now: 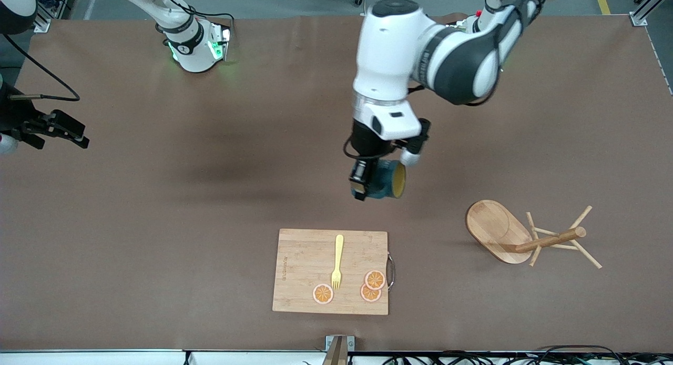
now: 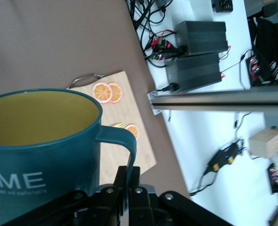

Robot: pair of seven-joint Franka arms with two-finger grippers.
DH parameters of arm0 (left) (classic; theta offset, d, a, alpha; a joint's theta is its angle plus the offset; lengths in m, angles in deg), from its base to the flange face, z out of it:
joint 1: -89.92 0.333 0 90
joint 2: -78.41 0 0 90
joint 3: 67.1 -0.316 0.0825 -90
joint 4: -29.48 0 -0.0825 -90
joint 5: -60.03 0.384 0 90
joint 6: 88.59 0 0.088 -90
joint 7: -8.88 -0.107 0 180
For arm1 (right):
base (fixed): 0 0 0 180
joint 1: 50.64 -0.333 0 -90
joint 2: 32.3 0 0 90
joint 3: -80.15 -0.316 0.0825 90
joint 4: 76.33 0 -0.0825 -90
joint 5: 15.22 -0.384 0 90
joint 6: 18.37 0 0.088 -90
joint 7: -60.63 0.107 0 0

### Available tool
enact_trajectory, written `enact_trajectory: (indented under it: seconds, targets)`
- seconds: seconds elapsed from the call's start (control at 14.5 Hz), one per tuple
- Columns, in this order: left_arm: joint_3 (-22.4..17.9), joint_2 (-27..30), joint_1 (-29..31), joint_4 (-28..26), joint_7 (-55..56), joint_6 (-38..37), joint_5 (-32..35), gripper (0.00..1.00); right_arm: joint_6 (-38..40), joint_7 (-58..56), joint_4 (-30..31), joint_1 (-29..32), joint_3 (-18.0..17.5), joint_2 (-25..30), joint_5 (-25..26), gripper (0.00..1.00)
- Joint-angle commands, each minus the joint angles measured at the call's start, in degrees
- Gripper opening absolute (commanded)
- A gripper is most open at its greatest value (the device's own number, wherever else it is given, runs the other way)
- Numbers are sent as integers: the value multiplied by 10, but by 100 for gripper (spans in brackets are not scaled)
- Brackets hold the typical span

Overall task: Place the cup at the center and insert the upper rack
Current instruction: 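Lift the mug with the left gripper and carry it to the wooden stand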

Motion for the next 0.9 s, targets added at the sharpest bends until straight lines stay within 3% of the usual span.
enact_trajectory:
  seconds: [0.0, 0.28, 0.55, 0.69, 0.83]
  targets:
    - [53, 44, 89, -64, -43, 53, -50, 0, 2, -3, 6, -3, 0, 9, 8, 100]
    - [203, 41, 285, -82, -166, 53, -130, 0, 3, -3, 7, -3, 0, 10, 9, 100]
    - [320, 36, 459, -125, -310, 49, -208, 0, 4, -3, 7, -3, 0, 10, 9, 100]
    - [355, 28, 520, -143, -391, 47, -267, 0, 4, -3, 8, -3, 0, 10, 10, 100]
    - [356, 28, 544, -152, -452, 44, -322, 0, 2, -2, 7, -9, -1, 11, 45, 100]
